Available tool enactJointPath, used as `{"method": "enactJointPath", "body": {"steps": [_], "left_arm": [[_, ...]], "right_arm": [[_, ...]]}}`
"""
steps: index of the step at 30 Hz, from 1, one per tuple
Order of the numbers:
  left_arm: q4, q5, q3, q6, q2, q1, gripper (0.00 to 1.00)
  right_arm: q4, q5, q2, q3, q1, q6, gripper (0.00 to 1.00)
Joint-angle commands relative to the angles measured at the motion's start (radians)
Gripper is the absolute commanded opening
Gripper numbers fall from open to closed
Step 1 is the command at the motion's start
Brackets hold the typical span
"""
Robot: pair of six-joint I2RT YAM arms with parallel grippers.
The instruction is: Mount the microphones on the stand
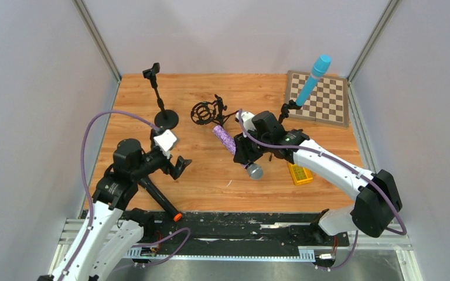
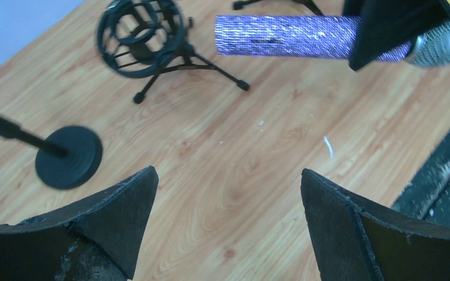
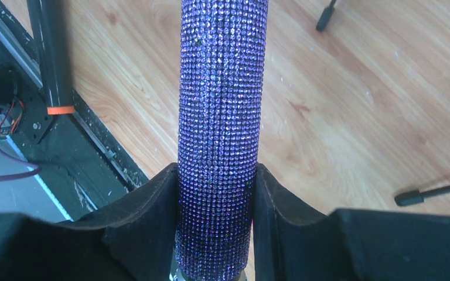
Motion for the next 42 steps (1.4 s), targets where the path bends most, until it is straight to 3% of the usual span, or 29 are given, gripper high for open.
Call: {"method": "enactJointPath", "body": {"steps": [1,6,12,16,22,27,34,42], "left_arm": [[-0.071,-0.073,0.084,0.187,0.089,-0.15,1.0],[-0.062,-0.214,0.094,0.344,0.165,-0.34,1.0],[0.047,-0.491,0.085,0.511,0.272,-0.581,1.0],[0.092,-0.594,0.095,0.546,0.338,-0.67,1.0],[0.301,-0.682,0.001,0.642,0.38,-0.783,1.0],[0.451,-0.688,-0.047,0.685,0.416,-0.807,0.97],[0.487,-0.559,-0.052,0.705,0.455,-0.815,0.88],[0.478,-0.519,-0.044,0.683,0.487,-0.847,0.78]], "right_arm": [[-0.007,-0.13,-0.077,-0.013,-0.038,-0.022,0.0],[-0.01,-0.221,-0.07,-0.03,-0.05,-0.007,0.0],[-0.011,-0.308,-0.05,-0.042,-0.049,0.01,0.0],[-0.01,-0.361,-0.042,-0.051,-0.05,0.018,0.0],[-0.005,-0.416,-0.04,-0.072,-0.05,0.015,0.0],[-0.005,-0.43,-0.05,-0.081,-0.05,0.015,0.0],[0.0,-0.446,-0.055,-0.079,-0.05,0.026,0.0],[0.007,-0.439,-0.053,-0.071,-0.053,0.044,0.0]]}}
